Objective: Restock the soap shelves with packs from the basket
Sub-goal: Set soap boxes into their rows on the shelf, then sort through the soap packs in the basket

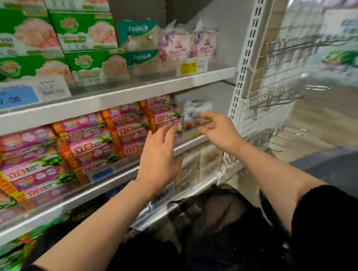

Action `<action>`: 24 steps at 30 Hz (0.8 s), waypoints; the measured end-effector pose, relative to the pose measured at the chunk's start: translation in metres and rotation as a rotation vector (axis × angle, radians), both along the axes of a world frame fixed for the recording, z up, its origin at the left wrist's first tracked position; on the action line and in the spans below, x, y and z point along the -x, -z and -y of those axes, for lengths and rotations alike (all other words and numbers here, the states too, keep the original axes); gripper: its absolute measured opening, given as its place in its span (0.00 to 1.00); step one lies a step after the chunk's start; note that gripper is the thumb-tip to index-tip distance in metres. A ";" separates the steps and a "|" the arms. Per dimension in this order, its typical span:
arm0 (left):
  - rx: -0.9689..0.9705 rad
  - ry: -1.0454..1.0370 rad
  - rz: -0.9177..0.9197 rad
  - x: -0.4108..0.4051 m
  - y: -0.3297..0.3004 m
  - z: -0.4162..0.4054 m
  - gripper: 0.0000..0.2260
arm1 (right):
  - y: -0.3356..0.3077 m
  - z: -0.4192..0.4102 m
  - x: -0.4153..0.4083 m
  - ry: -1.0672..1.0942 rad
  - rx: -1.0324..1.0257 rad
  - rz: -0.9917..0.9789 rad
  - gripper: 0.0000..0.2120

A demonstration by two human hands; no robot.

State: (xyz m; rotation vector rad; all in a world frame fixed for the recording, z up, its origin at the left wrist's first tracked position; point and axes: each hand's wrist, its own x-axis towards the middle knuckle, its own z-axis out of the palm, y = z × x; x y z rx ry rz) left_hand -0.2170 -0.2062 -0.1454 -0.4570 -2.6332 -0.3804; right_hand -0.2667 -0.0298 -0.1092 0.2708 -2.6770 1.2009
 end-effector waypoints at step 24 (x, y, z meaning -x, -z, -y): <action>0.869 1.201 0.482 -0.143 0.064 -0.435 0.38 | 0.089 -0.391 -0.338 0.466 -0.702 0.994 0.38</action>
